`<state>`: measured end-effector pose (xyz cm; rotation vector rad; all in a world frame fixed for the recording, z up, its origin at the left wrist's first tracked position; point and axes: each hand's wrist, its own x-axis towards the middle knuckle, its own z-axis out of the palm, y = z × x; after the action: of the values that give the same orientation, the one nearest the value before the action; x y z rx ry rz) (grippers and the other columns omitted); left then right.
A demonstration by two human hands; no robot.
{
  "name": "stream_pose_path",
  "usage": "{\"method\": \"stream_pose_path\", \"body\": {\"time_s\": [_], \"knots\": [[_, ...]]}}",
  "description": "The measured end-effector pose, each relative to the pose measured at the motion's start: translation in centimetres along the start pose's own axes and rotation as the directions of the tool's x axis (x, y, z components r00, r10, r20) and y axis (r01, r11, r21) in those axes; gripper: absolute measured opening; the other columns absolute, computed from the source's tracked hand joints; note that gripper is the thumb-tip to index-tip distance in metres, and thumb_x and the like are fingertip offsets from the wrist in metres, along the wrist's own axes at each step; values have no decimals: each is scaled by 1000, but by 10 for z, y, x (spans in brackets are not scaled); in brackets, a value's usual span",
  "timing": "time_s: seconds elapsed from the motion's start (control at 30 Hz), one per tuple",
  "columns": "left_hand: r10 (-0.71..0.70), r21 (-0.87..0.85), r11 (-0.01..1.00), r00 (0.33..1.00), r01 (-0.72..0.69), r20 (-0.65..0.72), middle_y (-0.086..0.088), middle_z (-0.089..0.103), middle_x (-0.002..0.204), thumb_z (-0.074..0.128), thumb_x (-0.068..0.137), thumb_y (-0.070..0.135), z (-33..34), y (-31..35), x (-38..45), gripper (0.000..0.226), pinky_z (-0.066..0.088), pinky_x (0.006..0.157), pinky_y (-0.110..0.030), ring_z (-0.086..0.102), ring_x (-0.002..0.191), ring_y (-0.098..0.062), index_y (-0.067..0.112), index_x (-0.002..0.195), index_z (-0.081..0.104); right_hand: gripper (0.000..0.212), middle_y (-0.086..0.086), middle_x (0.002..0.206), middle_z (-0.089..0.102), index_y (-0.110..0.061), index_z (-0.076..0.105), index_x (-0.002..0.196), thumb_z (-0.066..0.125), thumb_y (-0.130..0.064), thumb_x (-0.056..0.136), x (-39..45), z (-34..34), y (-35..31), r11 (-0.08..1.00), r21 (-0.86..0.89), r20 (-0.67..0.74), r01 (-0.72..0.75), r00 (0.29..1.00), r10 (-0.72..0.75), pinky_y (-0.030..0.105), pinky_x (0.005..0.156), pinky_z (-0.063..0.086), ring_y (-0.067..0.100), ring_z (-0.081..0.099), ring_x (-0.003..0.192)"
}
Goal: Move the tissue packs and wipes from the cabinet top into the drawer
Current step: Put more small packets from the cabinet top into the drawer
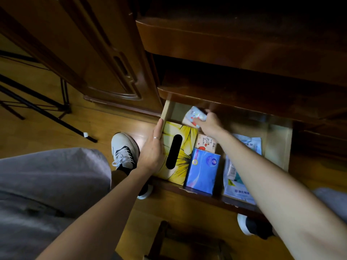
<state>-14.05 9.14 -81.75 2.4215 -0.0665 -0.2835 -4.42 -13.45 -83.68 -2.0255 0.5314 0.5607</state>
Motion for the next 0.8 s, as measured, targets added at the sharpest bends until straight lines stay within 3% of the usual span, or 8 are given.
{"method": "stream_pose_path", "body": {"time_s": [0.13,0.23,0.3,0.4,0.47,0.6,0.67,0.8], "knots": [[-21,-33,999,996,24,90,9,24,165,40,86,4,9,15,-5,98,40,107,-42,40,143,-27,50,158,-8,49,15,136,56,-14,44,140,66,-22,97,3,21,-9,990,-137,213,15,977,14,28,87,43,23,55,109],[-7,-31,999,996,10,89,6,23,166,43,83,-9,15,23,-6,105,40,113,-45,34,147,-23,45,160,-6,64,20,162,22,-27,37,152,65,-36,96,8,16,-13,933,-359,181,-12,980,82,42,119,21,36,21,148],[2,-22,1000,997,0,81,5,24,165,43,86,-7,17,23,-4,102,39,114,-47,34,147,-24,44,160,-6,71,16,162,25,-24,35,153,68,-38,91,7,15,-14,956,-280,166,-82,977,132,47,120,25,37,25,148],[13,-21,1000,997,-11,82,5,24,165,42,91,2,19,19,-4,95,40,114,-48,36,146,-24,45,160,-6,37,11,128,61,-13,61,112,66,-39,85,1,22,-9,975,-204,75,-88,992,105,44,100,49,31,59,116],[-1,-36,999,997,3,72,8,24,165,38,97,15,20,18,-4,83,40,114,-48,37,146,-23,50,158,-6,28,11,105,67,-15,58,81,57,-43,83,-4,23,-9,975,-217,90,-38,994,59,42,91,52,33,64,105],[-18,-40,999,996,22,92,8,26,165,32,106,24,17,21,-3,71,41,112,-48,42,142,-26,57,155,-7,63,12,151,41,-14,44,143,40,-50,92,-12,15,-14,981,-174,182,-81,977,113,45,113,33,29,39,141],[-9,55,998,990,1,141,-1,28,165,39,101,9,11,24,0,84,45,107,-51,47,136,-33,47,158,-10,55,8,148,38,-23,49,139,28,-52,97,-20,7,-15,987,-158,195,-36,978,67,39,114,26,20,35,139],[-53,295,955,970,-21,239,-11,28,164,50,94,12,-7,39,0,90,35,114,-52,34,144,-33,23,163,-7,62,4,169,13,-16,21,160,30,-41,104,-52,-30,-2,990,-138,102,-39,993,54,41,124,13,23,13,155]]}}
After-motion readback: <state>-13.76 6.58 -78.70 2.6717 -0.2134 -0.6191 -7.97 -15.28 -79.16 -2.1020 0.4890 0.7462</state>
